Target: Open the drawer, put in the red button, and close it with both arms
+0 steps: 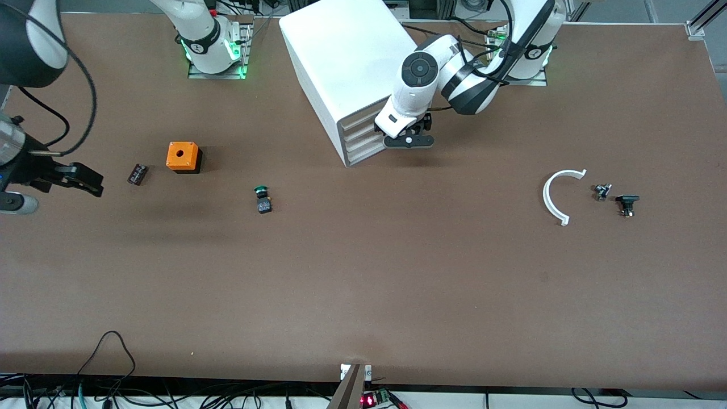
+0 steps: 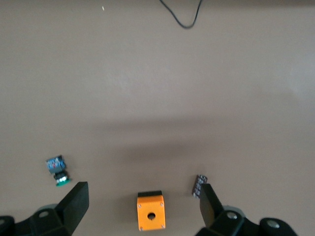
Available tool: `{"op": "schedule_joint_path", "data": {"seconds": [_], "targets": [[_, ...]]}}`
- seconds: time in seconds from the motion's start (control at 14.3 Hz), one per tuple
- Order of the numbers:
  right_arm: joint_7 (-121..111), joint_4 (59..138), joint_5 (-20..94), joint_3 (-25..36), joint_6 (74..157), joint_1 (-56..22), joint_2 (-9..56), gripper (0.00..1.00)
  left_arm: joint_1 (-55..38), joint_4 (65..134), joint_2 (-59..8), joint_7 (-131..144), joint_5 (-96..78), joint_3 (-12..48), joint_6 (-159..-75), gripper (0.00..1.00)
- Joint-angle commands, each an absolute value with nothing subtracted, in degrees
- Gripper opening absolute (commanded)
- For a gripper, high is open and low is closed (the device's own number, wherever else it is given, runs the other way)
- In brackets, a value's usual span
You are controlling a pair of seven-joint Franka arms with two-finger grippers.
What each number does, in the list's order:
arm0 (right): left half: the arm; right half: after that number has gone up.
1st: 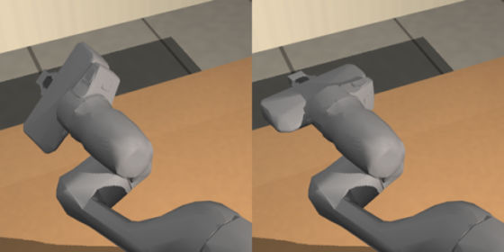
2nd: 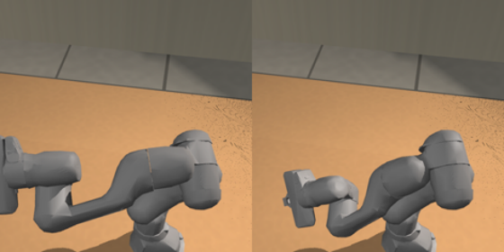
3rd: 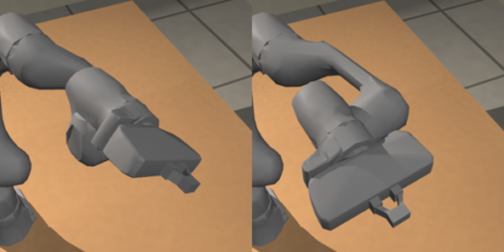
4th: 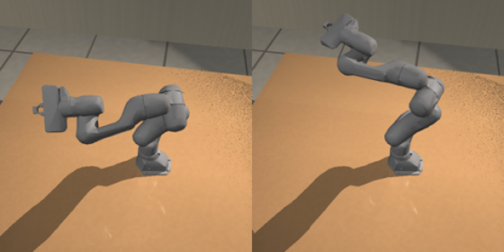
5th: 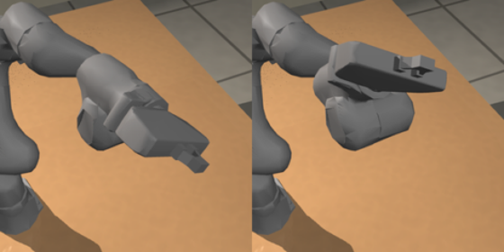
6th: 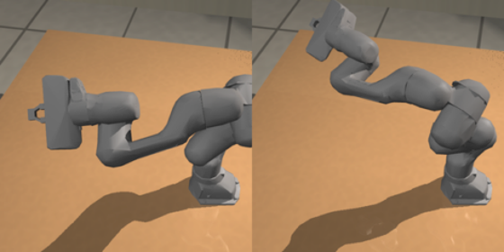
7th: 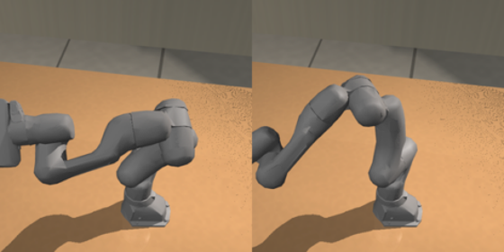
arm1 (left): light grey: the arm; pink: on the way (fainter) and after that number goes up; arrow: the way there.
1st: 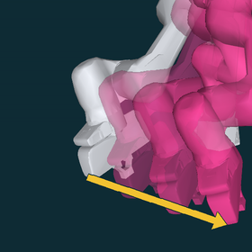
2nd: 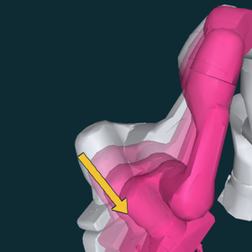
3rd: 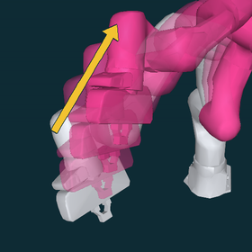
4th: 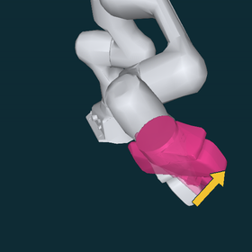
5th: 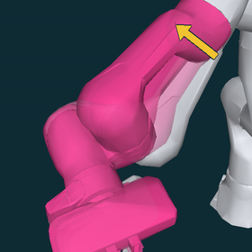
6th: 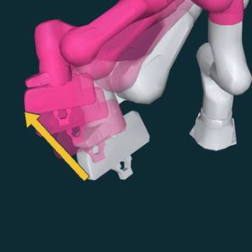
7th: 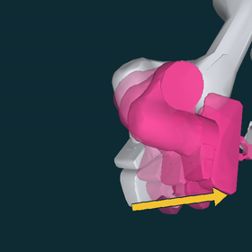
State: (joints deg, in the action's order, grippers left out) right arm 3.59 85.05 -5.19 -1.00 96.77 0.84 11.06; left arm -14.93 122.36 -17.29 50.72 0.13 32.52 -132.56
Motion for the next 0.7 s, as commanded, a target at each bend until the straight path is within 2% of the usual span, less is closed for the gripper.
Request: {"op": "schedule_joint_path", "data": {"seconds": [0.0, 0.14, 0.28, 0.49, 0.63], "targets": [[1.1, 90.2, -3.9, -0.9, 92.7, 0.5, 6.2, 1.0, -11.4, 123.0, -14.8, 50.0, 0.4, 32.1, -133.3, 1.0], [1.1, 90.8, -4.0, -1.1, 91.9, 0.5, 4.9, 1.0, -7.1, 121.3, -13.2, 50.0, 0.5, 28.3, -137.5, 1.0], [1.2, 94.1, -3.8, -1.1, 94.1, 0.5, 2.8, 1.0, -3.5, 117.9, -10.7, 45.8, 0.4, 24.2, -137.9, 1.0], [1.5, 100.6, -3.8, -1.0, 99.4, 0.6, -1.5, 1.0, 1.7, 114.5, -5.7, 32.4, -0.4, 20.7, -130.0, 1.0], [1.5, 100.6, -3.8, -1.0, 99.2, 0.6, -1.5, 1.0, 4.2, 108.1, -4.0, 23.2, -0.6, 18.5, -118.3, 1.0]]}}
